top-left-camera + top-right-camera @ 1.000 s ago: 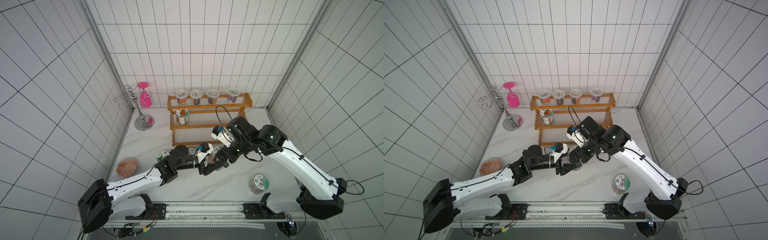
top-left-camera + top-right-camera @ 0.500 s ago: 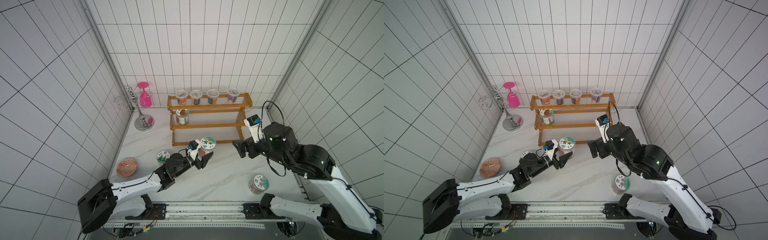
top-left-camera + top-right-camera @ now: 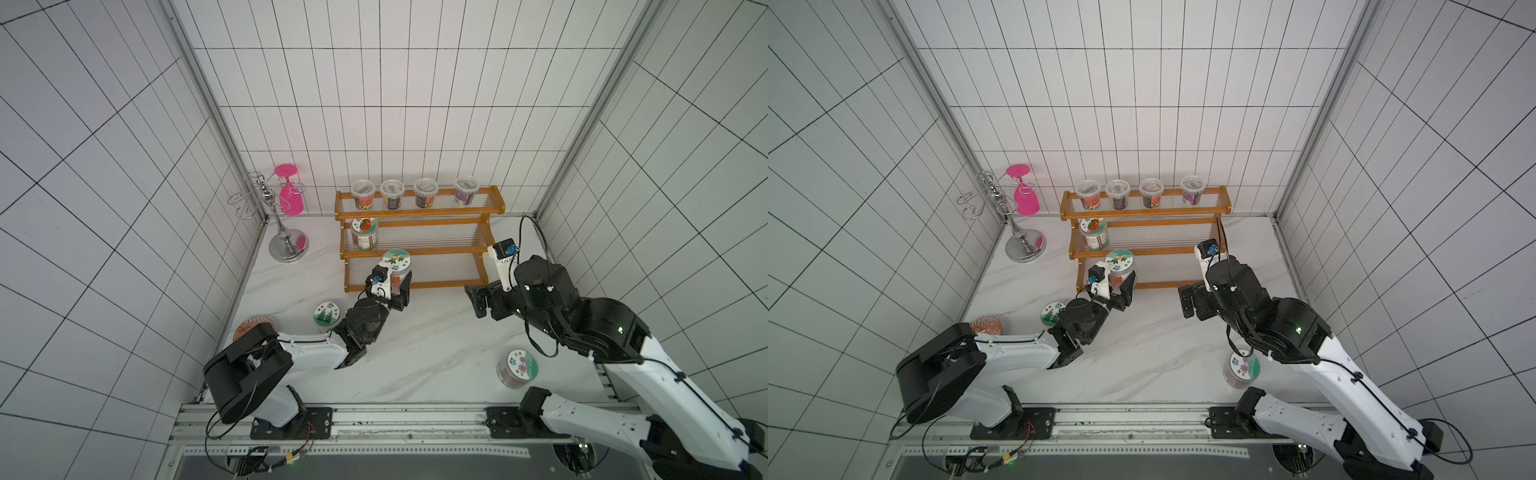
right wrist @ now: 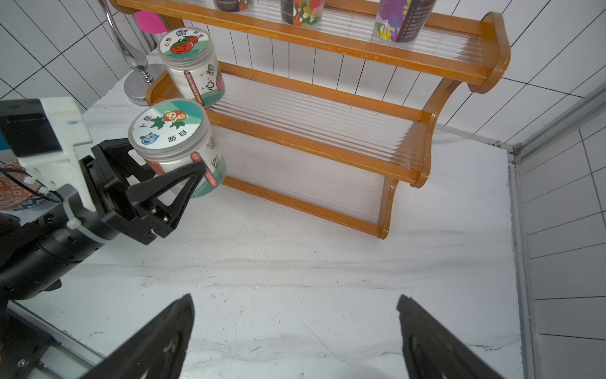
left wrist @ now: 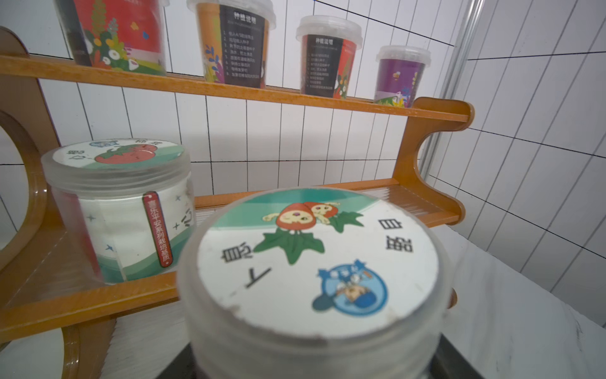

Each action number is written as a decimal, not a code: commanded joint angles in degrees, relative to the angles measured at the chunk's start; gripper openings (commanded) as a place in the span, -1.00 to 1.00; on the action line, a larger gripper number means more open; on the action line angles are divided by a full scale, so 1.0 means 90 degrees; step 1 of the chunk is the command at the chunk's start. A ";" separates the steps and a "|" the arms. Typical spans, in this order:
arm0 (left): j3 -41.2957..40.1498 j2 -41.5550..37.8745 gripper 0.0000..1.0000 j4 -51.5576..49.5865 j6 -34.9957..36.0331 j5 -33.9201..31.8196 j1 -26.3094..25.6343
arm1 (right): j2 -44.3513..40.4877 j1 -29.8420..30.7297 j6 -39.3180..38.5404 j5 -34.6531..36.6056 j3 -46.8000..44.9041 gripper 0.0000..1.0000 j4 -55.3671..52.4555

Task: Place the seed container on the shelf
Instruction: Place the seed jar on the shelf.

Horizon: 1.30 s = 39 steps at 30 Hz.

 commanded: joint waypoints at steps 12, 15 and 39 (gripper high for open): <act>0.1492 0.1650 0.22 0.1215 0.0793 -0.0172 0.0604 | -0.0443 -0.0127 0.0240 0.0023 -0.0511 0.99 0.0183; 0.1784 0.1770 0.23 0.0915 0.0982 -0.0239 0.0646 | -0.0524 -0.0153 0.0250 0.0081 -0.0612 0.99 0.0183; 0.2783 0.2769 0.24 0.0278 0.0688 -0.0367 0.0916 | -0.0677 -0.0323 0.0113 -0.0363 -0.0851 0.99 0.0300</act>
